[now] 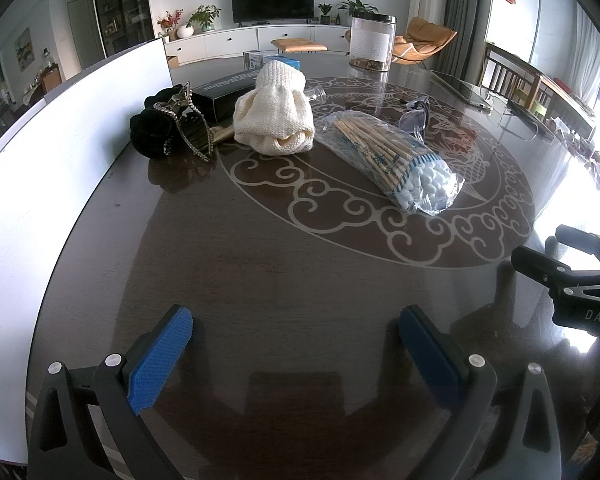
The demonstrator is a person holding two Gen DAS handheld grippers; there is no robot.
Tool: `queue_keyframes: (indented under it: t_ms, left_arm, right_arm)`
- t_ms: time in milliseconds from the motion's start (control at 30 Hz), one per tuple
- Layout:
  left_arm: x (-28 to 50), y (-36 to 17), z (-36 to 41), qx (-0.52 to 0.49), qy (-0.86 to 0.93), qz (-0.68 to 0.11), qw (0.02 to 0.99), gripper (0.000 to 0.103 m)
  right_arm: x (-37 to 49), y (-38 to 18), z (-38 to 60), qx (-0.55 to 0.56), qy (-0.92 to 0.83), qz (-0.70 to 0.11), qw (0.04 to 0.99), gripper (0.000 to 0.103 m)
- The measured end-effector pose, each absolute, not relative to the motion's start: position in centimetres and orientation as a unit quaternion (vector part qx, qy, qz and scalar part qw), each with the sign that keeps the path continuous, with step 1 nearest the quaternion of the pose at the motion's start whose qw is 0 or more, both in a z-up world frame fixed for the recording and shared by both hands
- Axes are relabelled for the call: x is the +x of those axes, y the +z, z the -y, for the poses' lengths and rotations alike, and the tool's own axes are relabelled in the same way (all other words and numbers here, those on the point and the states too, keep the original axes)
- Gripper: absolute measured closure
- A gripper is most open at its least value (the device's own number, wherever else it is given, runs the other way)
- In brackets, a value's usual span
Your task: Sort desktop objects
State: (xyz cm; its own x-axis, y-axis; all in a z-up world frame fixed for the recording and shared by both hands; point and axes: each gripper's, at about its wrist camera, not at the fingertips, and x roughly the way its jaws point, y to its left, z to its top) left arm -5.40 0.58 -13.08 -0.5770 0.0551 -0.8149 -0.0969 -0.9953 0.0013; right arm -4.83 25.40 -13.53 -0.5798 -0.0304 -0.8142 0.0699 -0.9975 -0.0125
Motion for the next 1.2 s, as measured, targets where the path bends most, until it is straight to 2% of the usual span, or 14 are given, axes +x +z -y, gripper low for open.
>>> queue_keyframes:
  t_ms: [1200]
  left_arm:
    - [-5.10,-13.11,-0.44,-0.455,0.889,-0.021,0.037,0.000]
  right_arm:
    - [-5.07,-13.58,-25.35,0.458,-0.889,-0.019,0.022,0.000]
